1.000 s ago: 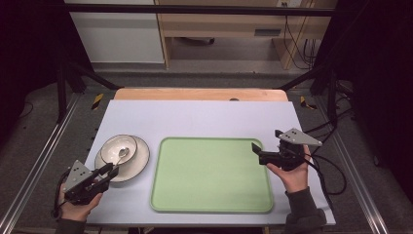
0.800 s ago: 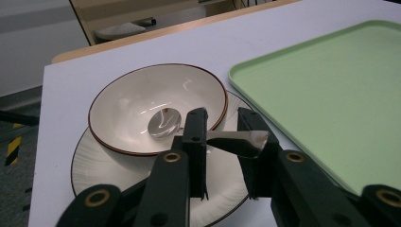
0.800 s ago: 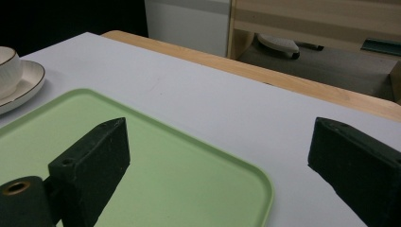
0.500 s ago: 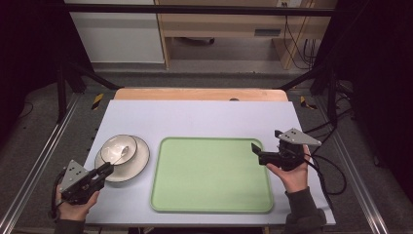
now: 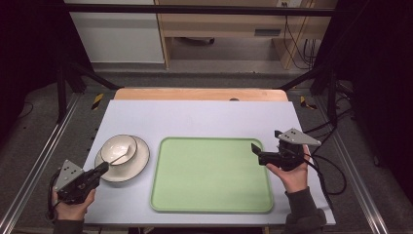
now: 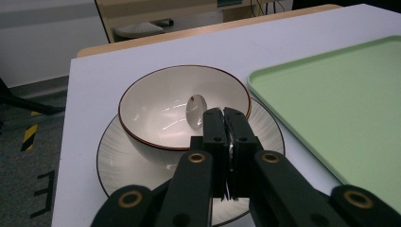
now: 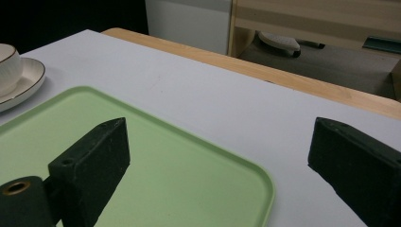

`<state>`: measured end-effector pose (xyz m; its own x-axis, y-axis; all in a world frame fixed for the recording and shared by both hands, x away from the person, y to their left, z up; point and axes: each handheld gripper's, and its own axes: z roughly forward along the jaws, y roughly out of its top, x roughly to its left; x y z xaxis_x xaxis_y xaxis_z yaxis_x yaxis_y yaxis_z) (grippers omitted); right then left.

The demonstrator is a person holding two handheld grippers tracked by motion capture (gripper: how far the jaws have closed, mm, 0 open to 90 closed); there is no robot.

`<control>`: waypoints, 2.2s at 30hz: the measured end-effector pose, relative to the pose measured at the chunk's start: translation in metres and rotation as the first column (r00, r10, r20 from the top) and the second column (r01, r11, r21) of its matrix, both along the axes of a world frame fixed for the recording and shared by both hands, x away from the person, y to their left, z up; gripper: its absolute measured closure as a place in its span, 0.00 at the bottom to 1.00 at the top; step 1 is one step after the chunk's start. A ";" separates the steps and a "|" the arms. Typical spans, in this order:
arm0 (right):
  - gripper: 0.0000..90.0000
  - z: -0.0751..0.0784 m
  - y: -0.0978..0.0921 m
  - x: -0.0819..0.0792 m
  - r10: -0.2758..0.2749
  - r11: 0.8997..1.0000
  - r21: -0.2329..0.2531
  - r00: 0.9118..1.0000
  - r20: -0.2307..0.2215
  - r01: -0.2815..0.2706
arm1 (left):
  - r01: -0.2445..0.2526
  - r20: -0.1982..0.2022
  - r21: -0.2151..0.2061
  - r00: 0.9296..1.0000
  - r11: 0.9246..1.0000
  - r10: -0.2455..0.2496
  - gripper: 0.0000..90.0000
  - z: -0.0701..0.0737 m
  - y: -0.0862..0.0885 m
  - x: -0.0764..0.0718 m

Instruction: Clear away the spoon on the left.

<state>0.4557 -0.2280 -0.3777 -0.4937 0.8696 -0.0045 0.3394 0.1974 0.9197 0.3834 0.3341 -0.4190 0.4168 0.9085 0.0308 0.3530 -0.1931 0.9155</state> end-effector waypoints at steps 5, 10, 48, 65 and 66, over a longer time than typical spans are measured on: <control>0.07 0.000 0.000 0.000 -0.001 1.000 0.002 1.000 0.001 0.001 | -0.004 -0.006 -0.004 1.000 1.000 0.004 0.98 0.000 0.000 0.000; 0.07 0.000 0.000 0.000 0.002 1.000 -0.001 1.000 -0.002 -0.002 | -0.006 -0.010 -0.015 1.000 1.000 0.006 0.98 0.001 0.001 0.000; 0.07 0.000 0.000 0.000 0.003 1.000 -0.003 1.000 -0.005 -0.003 | -0.022 0.127 -0.042 0.992 0.999 0.027 0.99 0.028 -0.003 -0.019; 0.07 0.000 0.000 0.000 0.005 1.000 -0.008 1.000 -0.005 -0.005 | 0.026 0.178 -0.024 0.984 0.999 -0.021 0.99 0.041 -0.019 -0.028; 0.07 0.000 0.000 0.000 0.005 1.000 -0.008 1.000 -0.005 -0.005 | 0.032 0.181 -0.020 0.983 0.999 -0.028 0.99 0.041 -0.021 -0.029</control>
<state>0.4559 -0.2277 -0.3780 -0.4980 0.8671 -0.0087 0.3429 0.2061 0.9165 0.3544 0.3130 -0.3777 0.4334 0.8969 0.0878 0.1761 -0.1799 0.9678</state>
